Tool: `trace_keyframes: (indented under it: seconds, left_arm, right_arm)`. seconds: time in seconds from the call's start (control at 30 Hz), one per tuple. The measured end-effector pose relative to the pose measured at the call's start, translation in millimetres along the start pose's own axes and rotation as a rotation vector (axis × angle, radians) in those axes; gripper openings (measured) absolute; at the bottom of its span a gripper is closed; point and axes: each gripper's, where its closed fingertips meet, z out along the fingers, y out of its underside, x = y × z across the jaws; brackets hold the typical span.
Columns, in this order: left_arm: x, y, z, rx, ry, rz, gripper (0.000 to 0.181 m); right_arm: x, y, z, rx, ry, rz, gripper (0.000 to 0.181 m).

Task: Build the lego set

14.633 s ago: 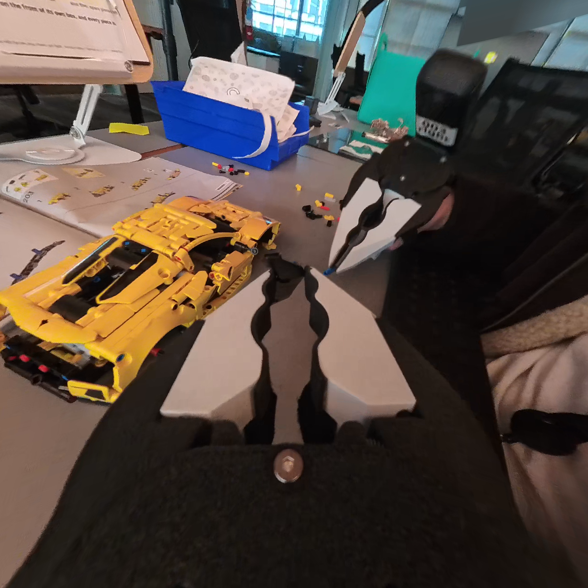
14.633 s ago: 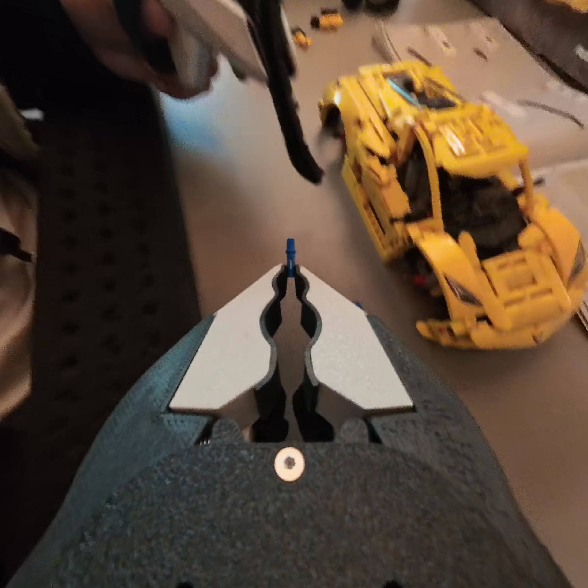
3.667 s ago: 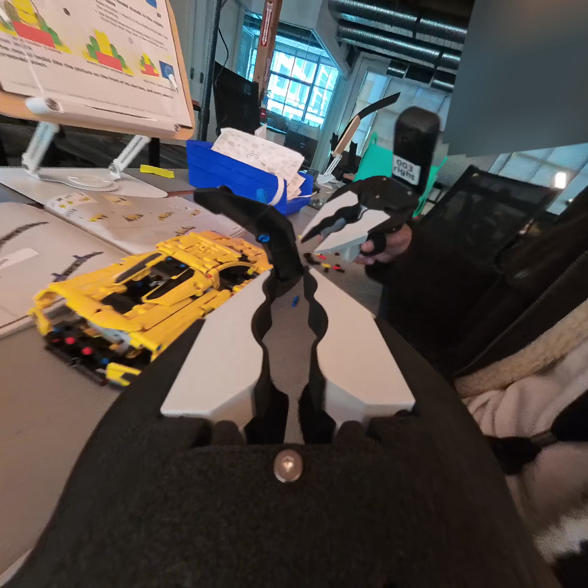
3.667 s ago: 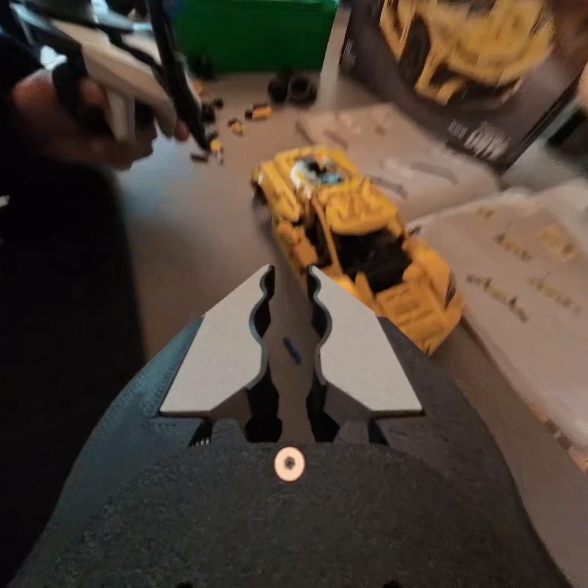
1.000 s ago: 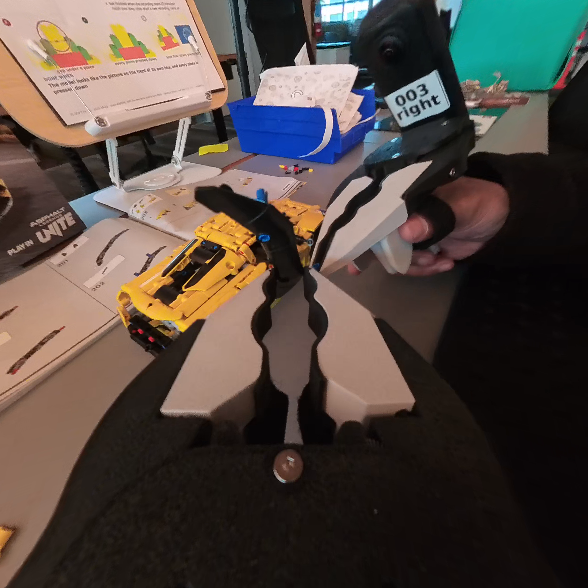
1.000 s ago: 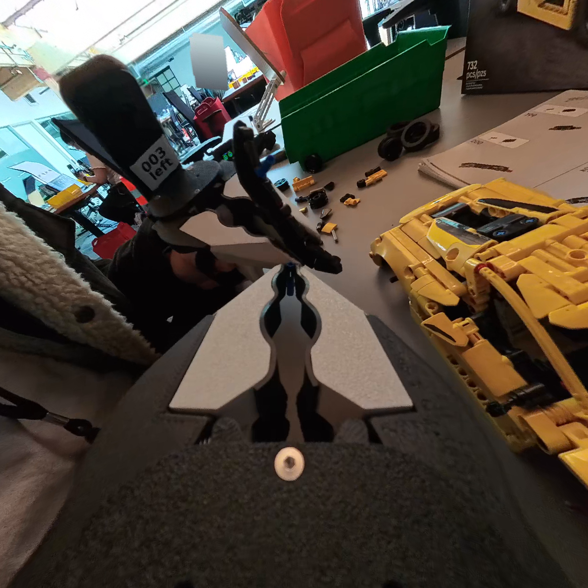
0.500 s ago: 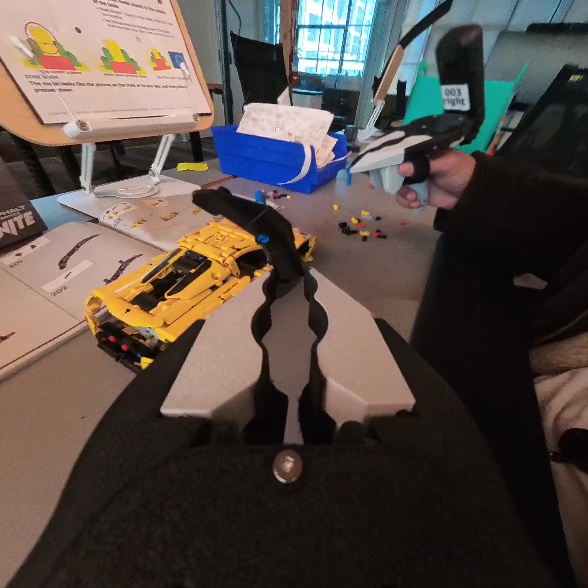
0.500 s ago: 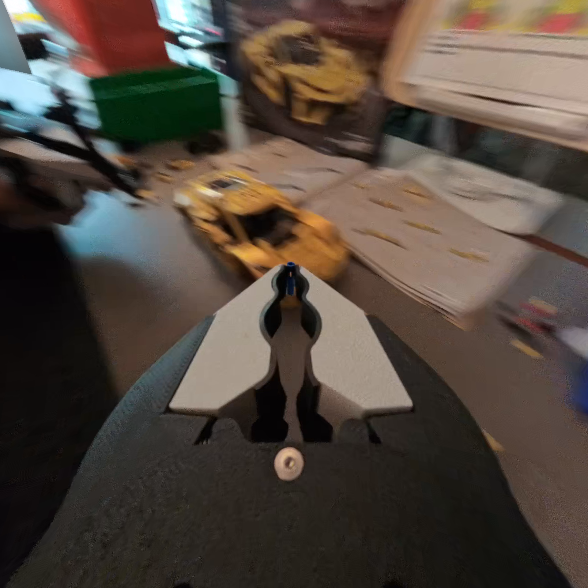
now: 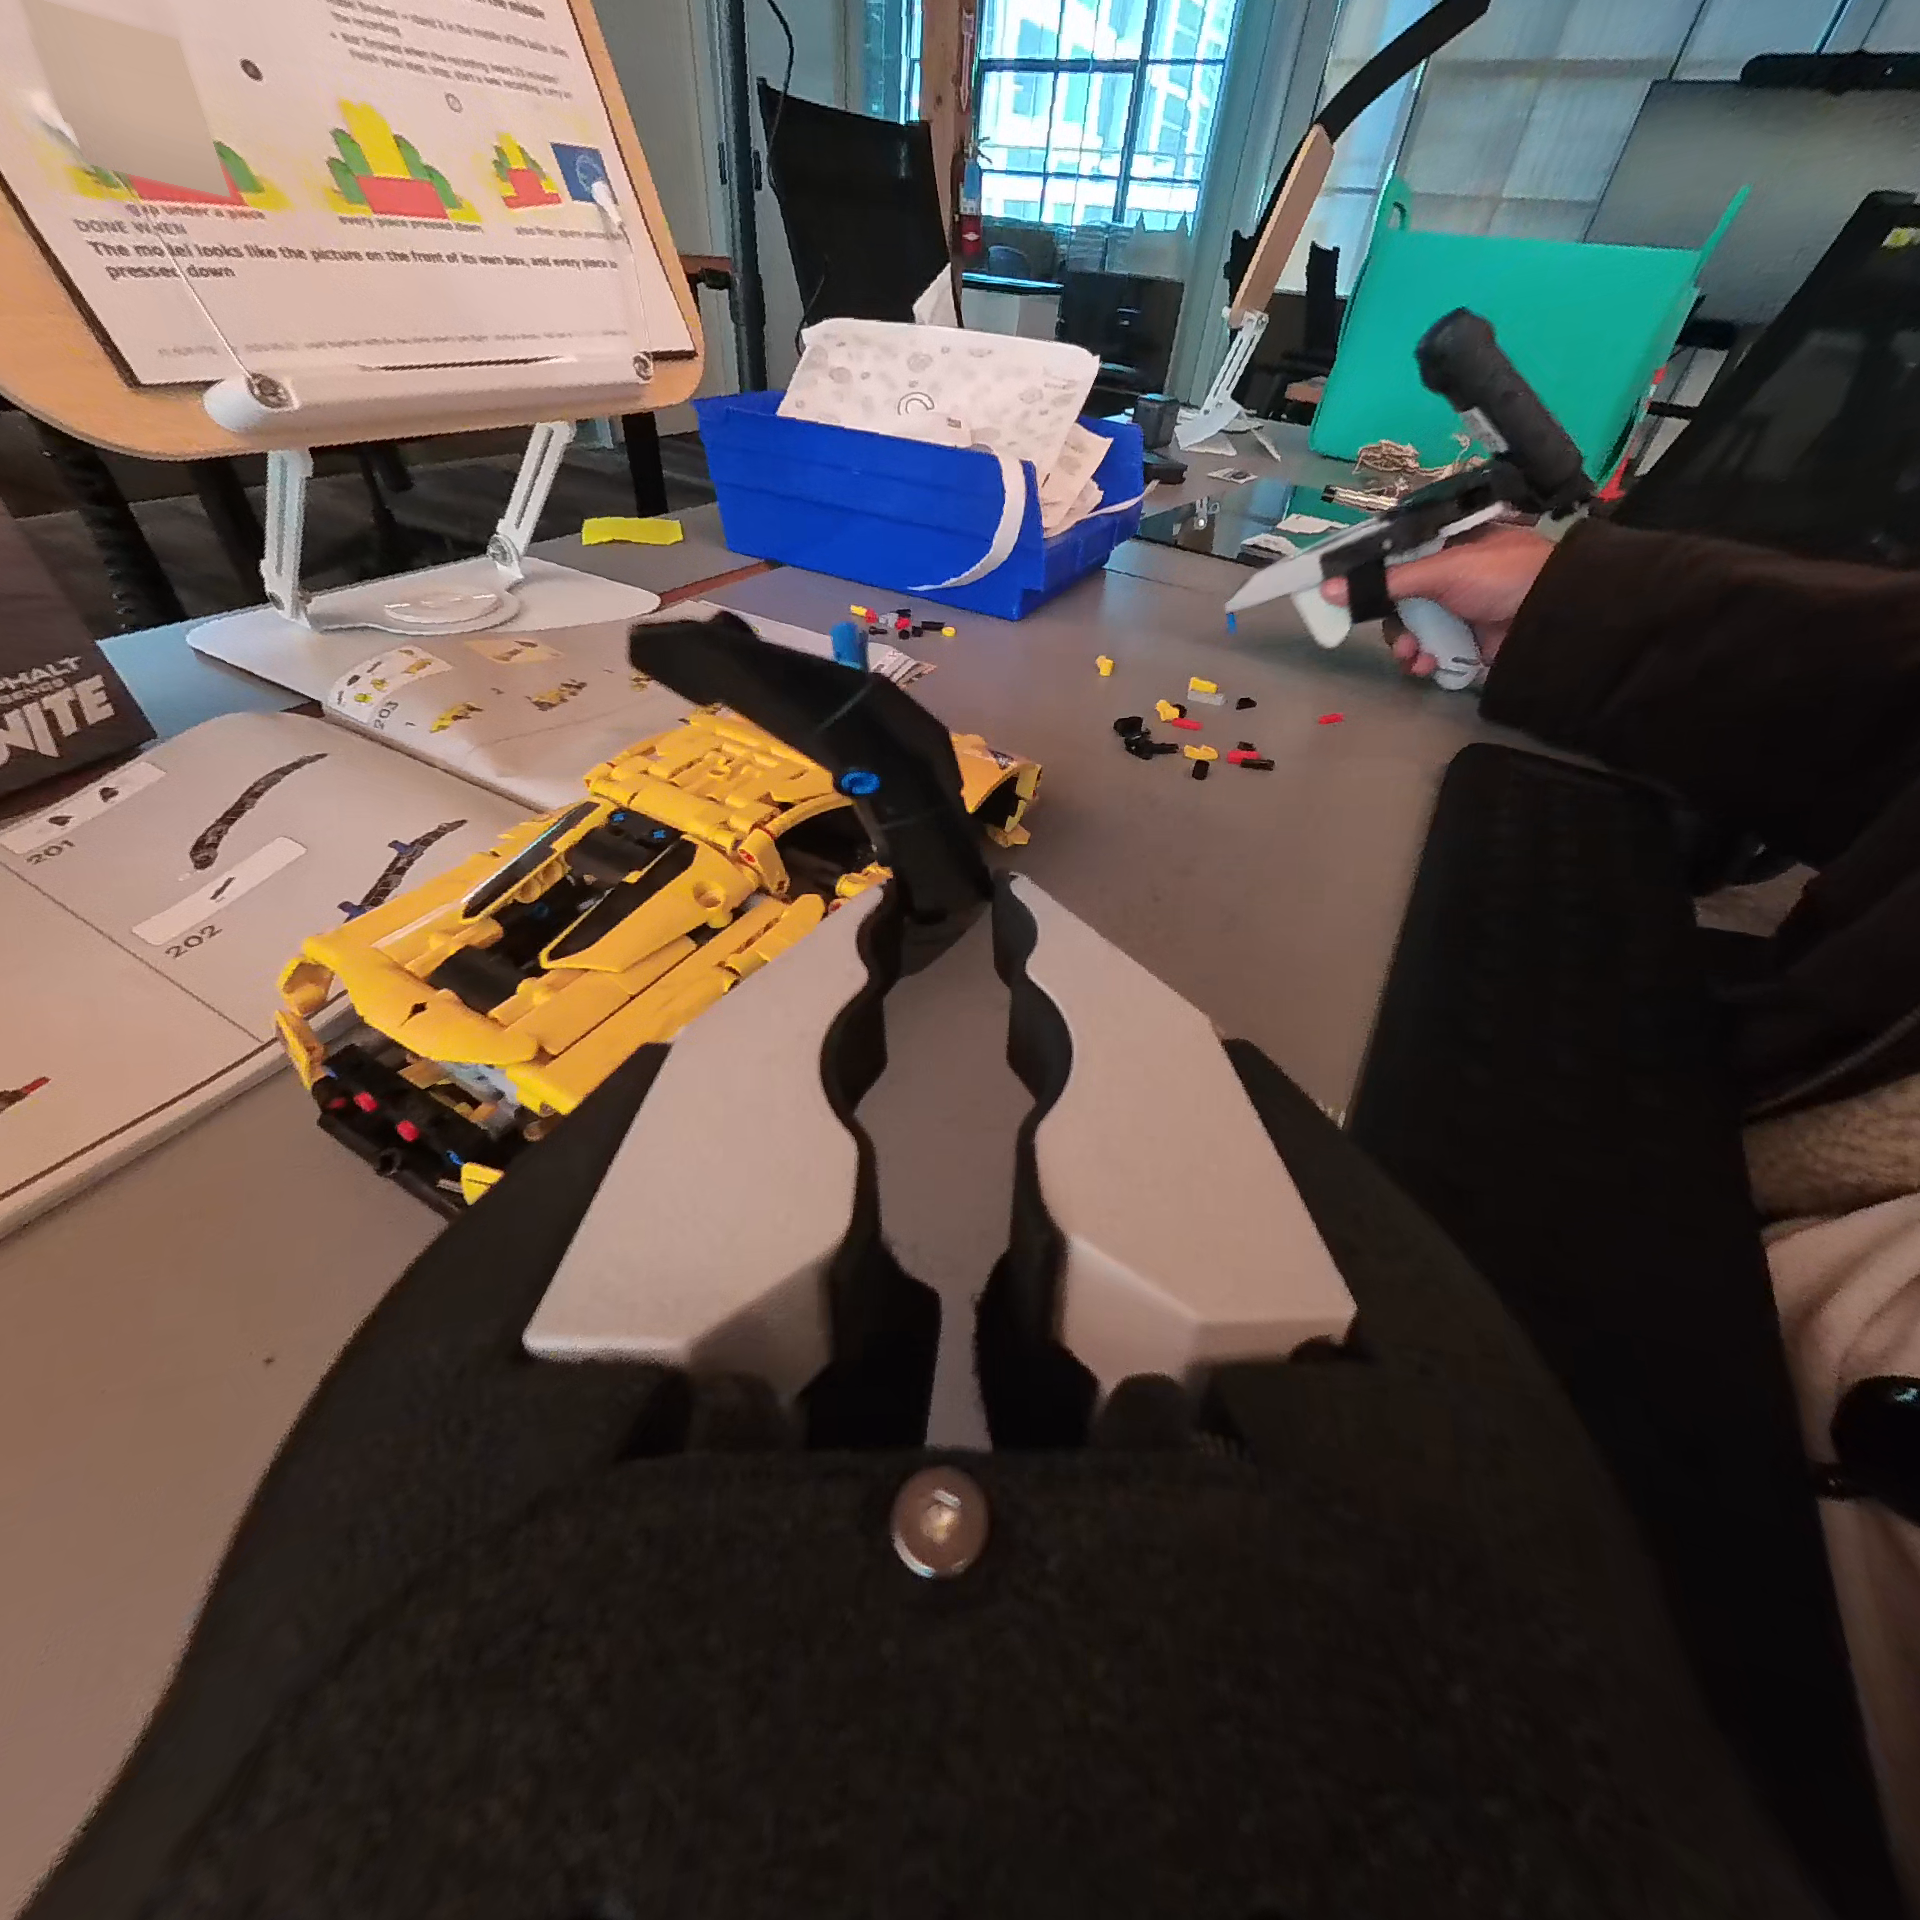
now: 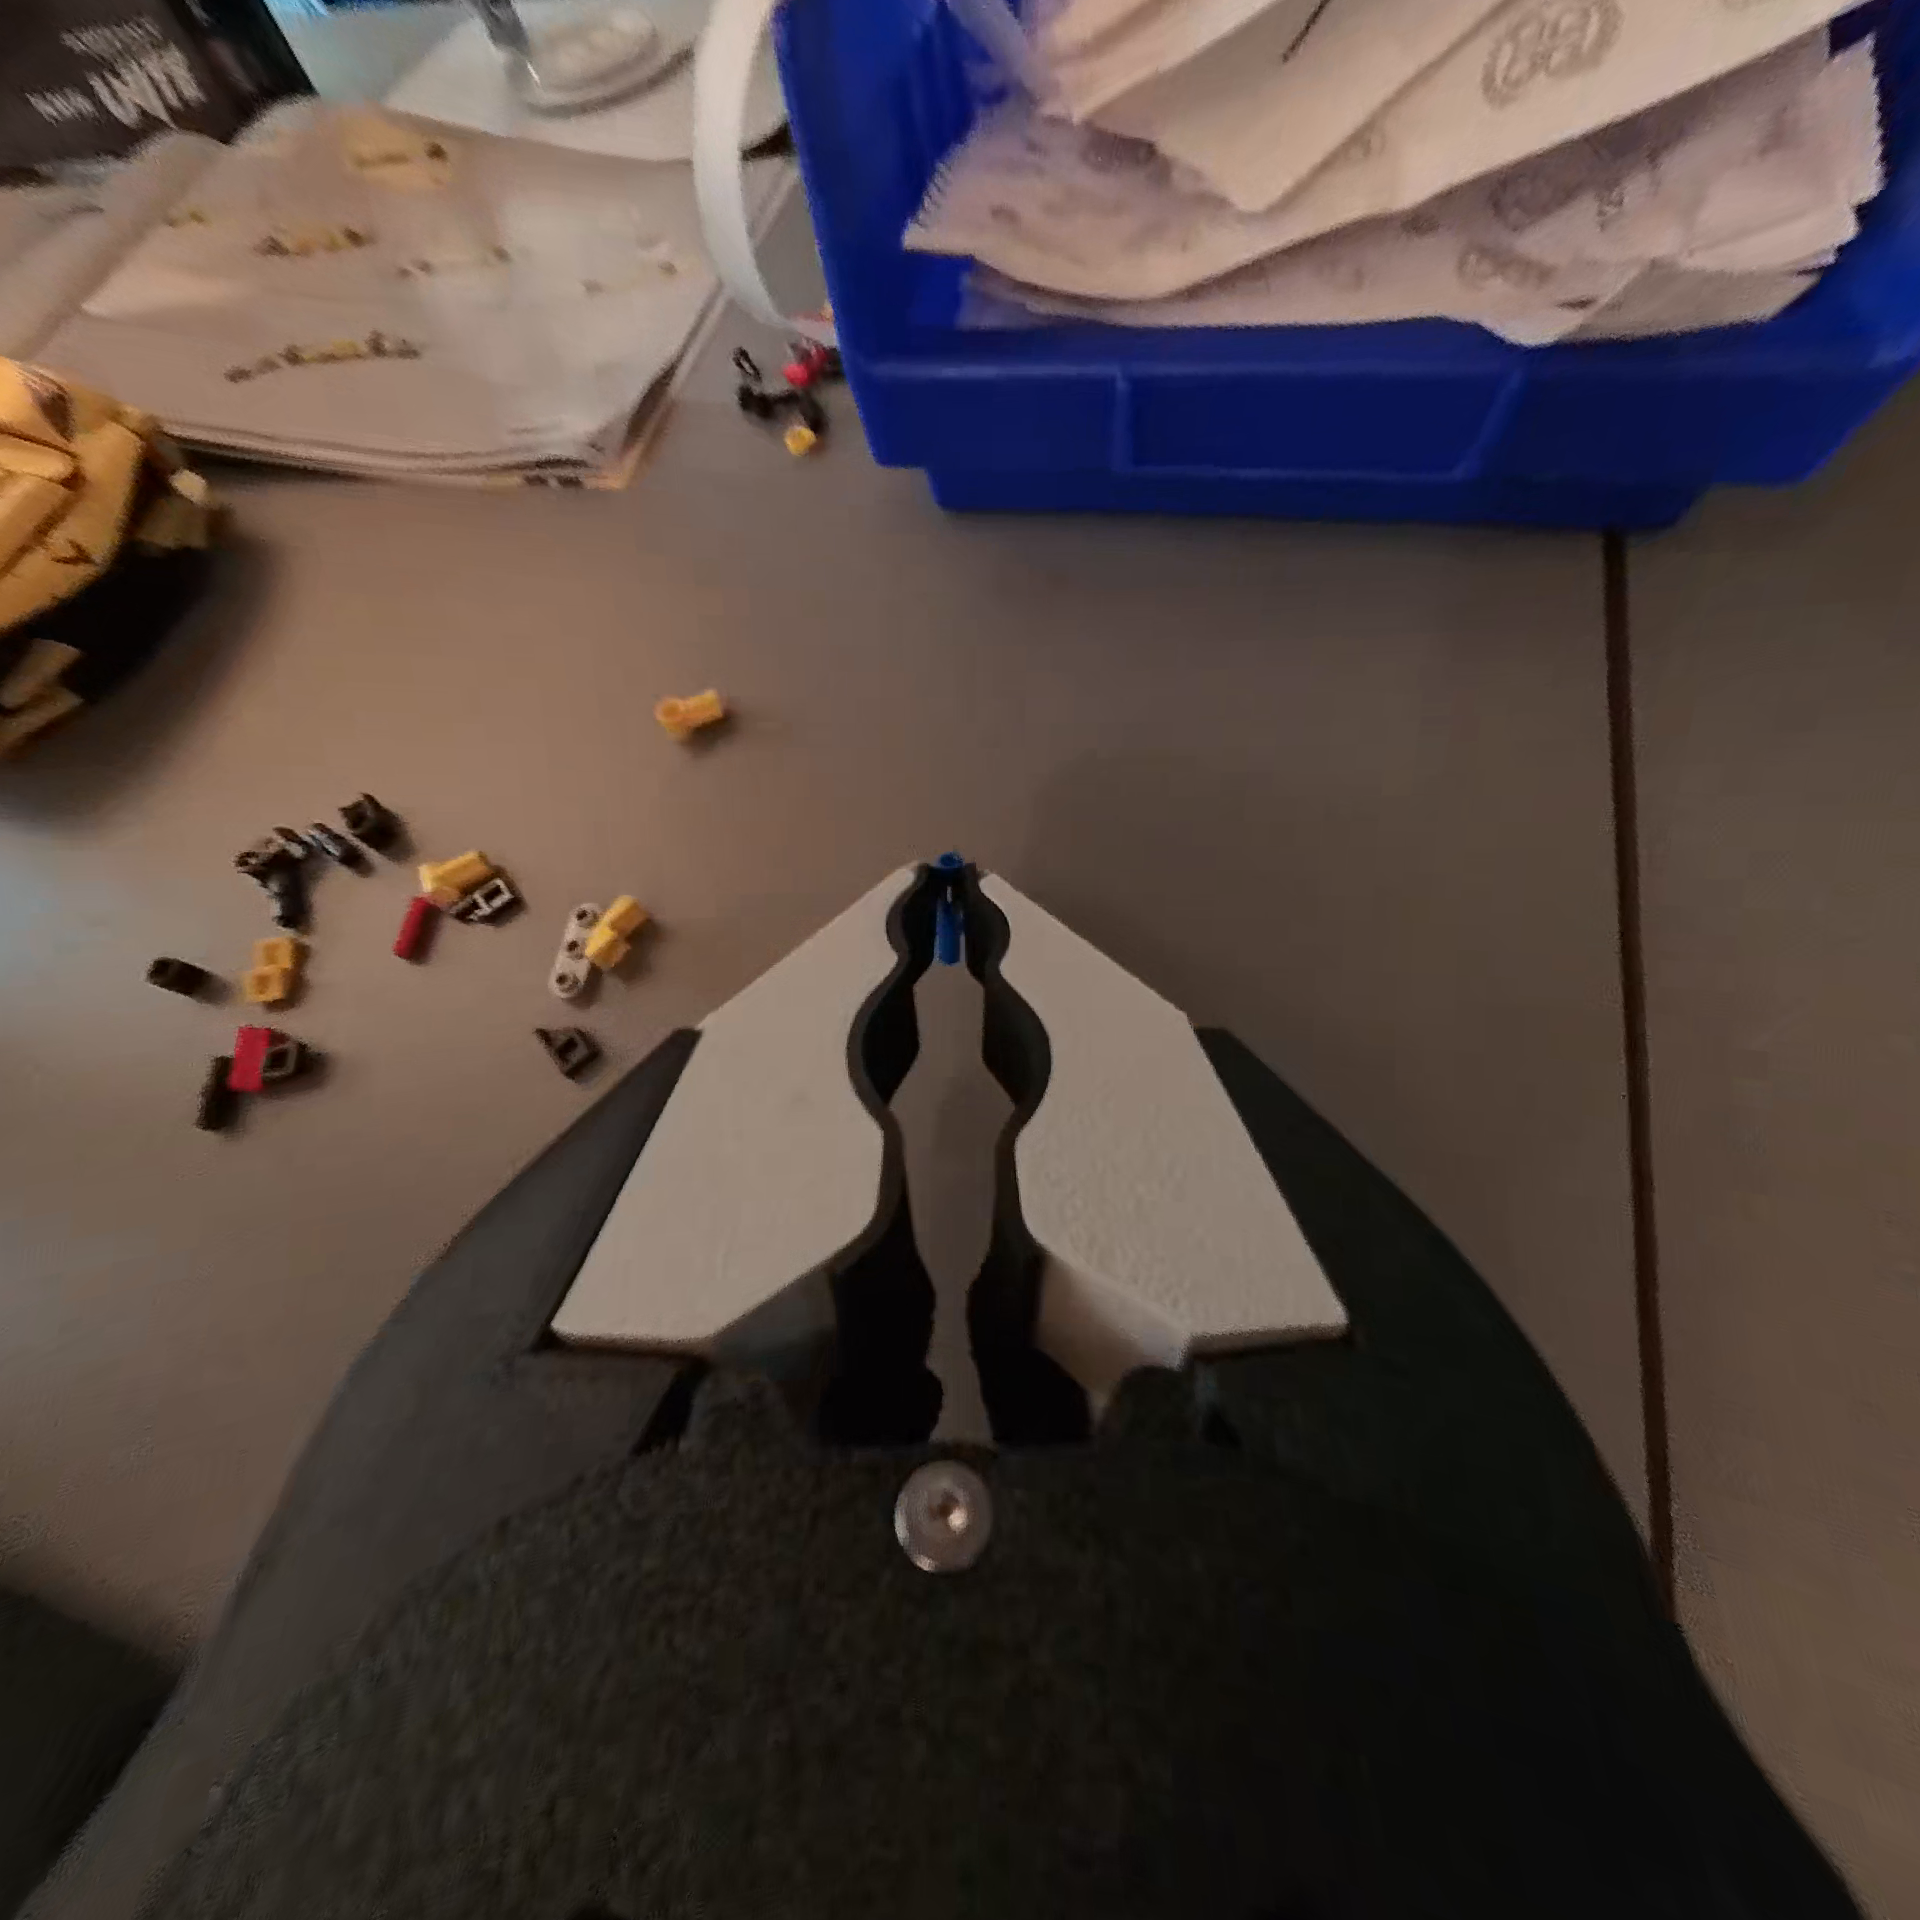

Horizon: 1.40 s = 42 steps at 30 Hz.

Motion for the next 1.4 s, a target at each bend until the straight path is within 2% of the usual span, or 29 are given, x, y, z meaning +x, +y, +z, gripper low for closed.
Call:
trace_keyframes:
  seconds: [0.1,0.33,0.43,0.5,0.57,0.67,0.7,0.77,0.8,0.87,0.97,1.1,1.17,1.23,1.4]
  left_arm:
    - [1.5,0.7,0.5,-0.006,0.002,0.012,0.017]
    - [2.8,0.1,-0.2,-0.001,0.01,0.007,0.017]
    - [2.1,0.1,-0.3,-0.001,0.007,0.005,0.017]
    - [2.8,0.5,0.2,-0.002,0.011,0.005,0.017]
    - [4.2,2.1,2.2,-0.014,0.017,0.005,0.017]
    - [9.5,0.8,5.6,-0.009,0.036,0.012,0.017]
    - [10.2,1.1,6.6,-0.013,0.036,0.016,0.017]
    - [9.8,1.4,7.5,-0.017,0.029,0.024,0.017]
    - [10.3,1.2,7.5,-0.015,0.032,0.02,0.017]
    - [10.9,0.6,6.5,-0.011,0.034,0.018,0.017]
    - [11.3,0.2,4.6,-0.008,0.024,0.034,0.017]
    - [12.5,0.6,4.8,-0.012,0.022,0.049,0.017]
    - [13.8,2.7,6.1,-0.025,0.02,0.066,0.017]
    - [15.5,3.1,6.8,-0.031,0.016,0.088,0.017]
    - [14.3,7.5,8.8,-0.062,-0.015,0.145,0.017]
  right_arm:
    - [7.0,8.4,4.7,-0.07,0.066,-0.034,0.004]
    - [6.9,8.2,7.1,-0.076,0.081,-0.04,0.004]
    - [6.5,7.3,6.0,-0.072,0.078,-0.034,0.004]
    - [-6.8,-1.6,5.6,-0.029,0.015,-0.019,0.004]
    - [-60.9,-27.0,1.4,0.034,-0.21,0.06,0.004]
    - [-195.1,-63.6,-11.5,0.082,-0.636,0.101,0.004]
    - [-246.4,-65.2,-15.8,0.078,-0.753,0.054,0.004]
    - [-345.7,-50.2,-21.9,0.033,-0.94,-0.087,0.004]
    - [-385.7,-40.0,-19.3,0.023,-0.977,-0.146,0.004]
    - [-438.7,-26.7,-5.4,0.034,-0.961,-0.225,0.004]
    - [-472.5,-27.3,5.6,0.108,-0.946,-0.252,0.004]
    - [-475.5,-22.5,12.3,0.126,-0.867,-0.332,0.004]
    - [-473.7,-29.0,10.2,0.175,-0.846,-0.327,0.004]
    - [-471.2,-25.9,15.3,0.157,-0.823,-0.335,0.004]
    - [-473.8,-21.3,18.9,0.156,-0.829,-0.319,0.005]
